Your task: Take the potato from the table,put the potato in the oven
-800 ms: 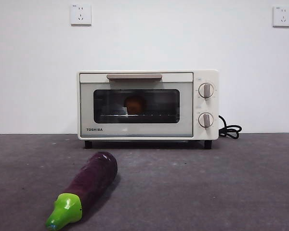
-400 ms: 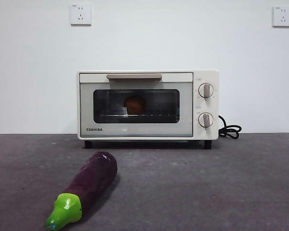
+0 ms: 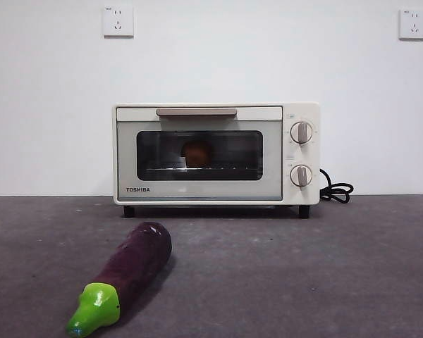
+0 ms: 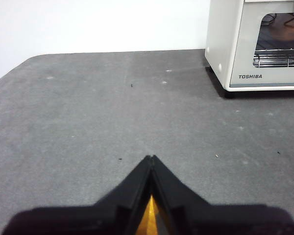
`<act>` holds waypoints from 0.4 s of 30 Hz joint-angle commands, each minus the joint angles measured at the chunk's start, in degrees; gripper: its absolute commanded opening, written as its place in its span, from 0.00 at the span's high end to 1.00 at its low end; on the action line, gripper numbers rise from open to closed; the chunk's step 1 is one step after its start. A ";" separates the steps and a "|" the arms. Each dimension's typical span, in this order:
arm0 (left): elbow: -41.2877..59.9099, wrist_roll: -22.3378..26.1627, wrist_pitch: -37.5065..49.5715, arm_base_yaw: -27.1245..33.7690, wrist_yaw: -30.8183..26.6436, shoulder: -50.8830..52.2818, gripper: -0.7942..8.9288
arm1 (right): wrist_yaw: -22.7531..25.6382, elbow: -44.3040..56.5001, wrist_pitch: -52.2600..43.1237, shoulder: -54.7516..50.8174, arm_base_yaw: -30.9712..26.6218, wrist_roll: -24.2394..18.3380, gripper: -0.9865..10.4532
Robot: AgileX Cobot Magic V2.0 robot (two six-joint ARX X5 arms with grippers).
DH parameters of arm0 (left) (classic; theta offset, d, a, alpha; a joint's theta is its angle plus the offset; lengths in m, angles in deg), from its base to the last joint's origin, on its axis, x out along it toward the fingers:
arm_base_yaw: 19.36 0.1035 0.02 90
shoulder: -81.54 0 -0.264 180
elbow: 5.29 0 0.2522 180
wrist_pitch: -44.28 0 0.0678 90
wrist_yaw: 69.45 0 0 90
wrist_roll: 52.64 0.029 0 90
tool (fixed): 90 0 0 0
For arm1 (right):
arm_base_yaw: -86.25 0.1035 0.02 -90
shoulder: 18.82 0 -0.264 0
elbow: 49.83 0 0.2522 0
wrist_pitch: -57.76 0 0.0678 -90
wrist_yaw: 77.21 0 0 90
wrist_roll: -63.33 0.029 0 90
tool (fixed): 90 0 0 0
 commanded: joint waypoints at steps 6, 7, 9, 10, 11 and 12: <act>0.63 -0.57 0.66 0.20 -0.02 0.13 0.92 | 0.28 0.11 1.20 0.02 0.04 -0.33 0.91; 0.63 -0.57 0.63 0.20 0.00 0.04 0.92 | 0.28 0.11 1.20 0.02 0.04 -0.33 0.91; 0.63 -0.57 0.66 0.20 -0.02 -0.35 0.92 | 0.28 0.11 1.20 0.02 0.04 -0.33 0.91; 0.63 -0.57 0.66 0.20 -0.02 -0.55 0.92 | 0.28 0.11 1.20 0.02 0.04 -0.33 0.91; 0.63 -0.57 0.66 0.20 -0.02 -0.72 0.92 | 0.28 0.11 1.20 0.02 0.04 -0.33 0.91; 0.63 -0.57 0.66 0.20 -0.02 -0.92 0.92 | 0.28 0.11 1.20 0.02 0.04 -0.33 0.91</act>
